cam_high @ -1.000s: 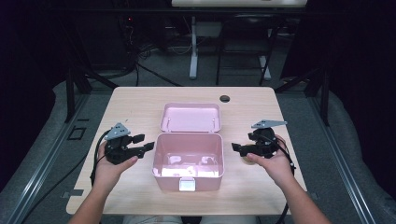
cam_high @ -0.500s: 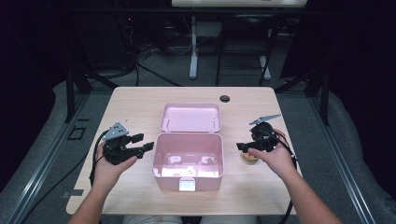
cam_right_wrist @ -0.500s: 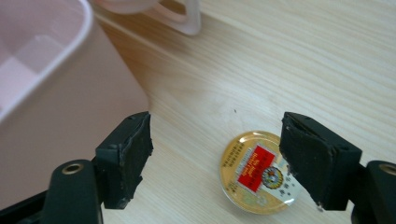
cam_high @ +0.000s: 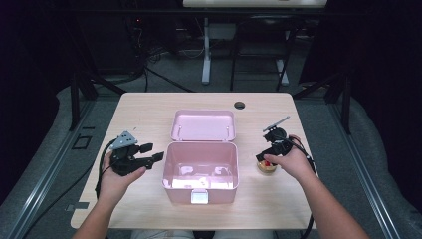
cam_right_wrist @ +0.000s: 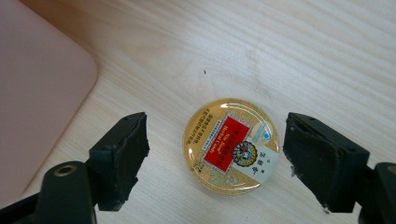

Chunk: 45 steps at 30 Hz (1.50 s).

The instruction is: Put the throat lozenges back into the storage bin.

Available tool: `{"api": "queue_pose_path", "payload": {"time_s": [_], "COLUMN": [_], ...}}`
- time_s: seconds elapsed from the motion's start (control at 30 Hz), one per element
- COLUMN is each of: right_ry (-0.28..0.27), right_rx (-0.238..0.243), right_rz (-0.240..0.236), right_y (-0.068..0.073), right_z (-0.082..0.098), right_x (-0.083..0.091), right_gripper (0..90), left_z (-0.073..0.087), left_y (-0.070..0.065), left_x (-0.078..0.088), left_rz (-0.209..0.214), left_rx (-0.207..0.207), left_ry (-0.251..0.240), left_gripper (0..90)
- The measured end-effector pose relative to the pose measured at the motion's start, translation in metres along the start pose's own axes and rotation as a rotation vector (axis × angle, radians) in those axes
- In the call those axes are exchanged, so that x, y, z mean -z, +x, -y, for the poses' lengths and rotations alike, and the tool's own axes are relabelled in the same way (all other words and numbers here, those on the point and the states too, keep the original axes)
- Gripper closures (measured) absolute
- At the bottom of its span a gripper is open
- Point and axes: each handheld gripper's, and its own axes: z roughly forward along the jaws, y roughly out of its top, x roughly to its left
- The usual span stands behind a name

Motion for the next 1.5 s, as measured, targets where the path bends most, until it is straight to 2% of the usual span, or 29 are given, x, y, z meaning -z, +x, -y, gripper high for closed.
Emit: {"api": "queue_pose_path", "payload": {"time_s": [0.23, 0.3, 0.57, 0.67, 0.83, 1.03, 1.17, 1.3, 1.33, 1.5], "right_ry": [0.076, 0.101, 0.172, 0.183, 0.21, 0.238, 0.237, 0.267, 0.257, 0.276], "right_rx": [-0.002, -0.016, -0.011, -0.026, -0.024, -0.003, -0.002, -0.004, -0.003, 0.0], "right_rz": [0.007, 0.002, 0.015, 0.017, 0.021, 0.027, 0.031, 0.037, 0.04, 0.046], "right_y": [-0.002, -0.003, -0.006, -0.006, -0.007, -0.007, -0.007, -0.008, -0.009, -0.01], "right_z": [-0.007, -0.009, -0.01, -0.01, -0.011, -0.011, -0.01, -0.011, -0.01, -0.01], "right_x": [-0.011, -0.014, -0.027, -0.03, -0.036, -0.042, -0.045, -0.047, -0.048, -0.05], "right_gripper": [19.1, 18.4, 16.0, 15.9, 15.6, 15.6, 14.9, 14.9, 14.9, 14.9], "left_z": [0.0, 0.001, 0.001, 0.001, 0.002, 0.002, 0.002, 0.003, 0.003, 0.003], "left_y": [0.001, 0.002, 0.003, 0.003, 0.003, 0.004, 0.004, 0.004, 0.004, 0.005], "left_x": [0.0, 0.0, 0.0, 0.0, 0.0, -0.001, -0.001, -0.001, -0.001, -0.001], "left_rz": [-0.012, -0.014, -0.014, -0.014, -0.014, -0.012, -0.01, -0.011, -0.011, -0.013], "left_rx": [-0.004, -0.004, -0.003, -0.001, 0.0, 0.004, 0.007, 0.007, 0.01, 0.01], "left_ry": [0.002, 0.003, 0.007, 0.009, 0.009, 0.011, 0.01, 0.011, 0.009, 0.009], "left_gripper": [42.0, 42.0, 42.1, 42.0, 42.0, 42.0, 42.0, 42.0, 42.0, 42.0]}}
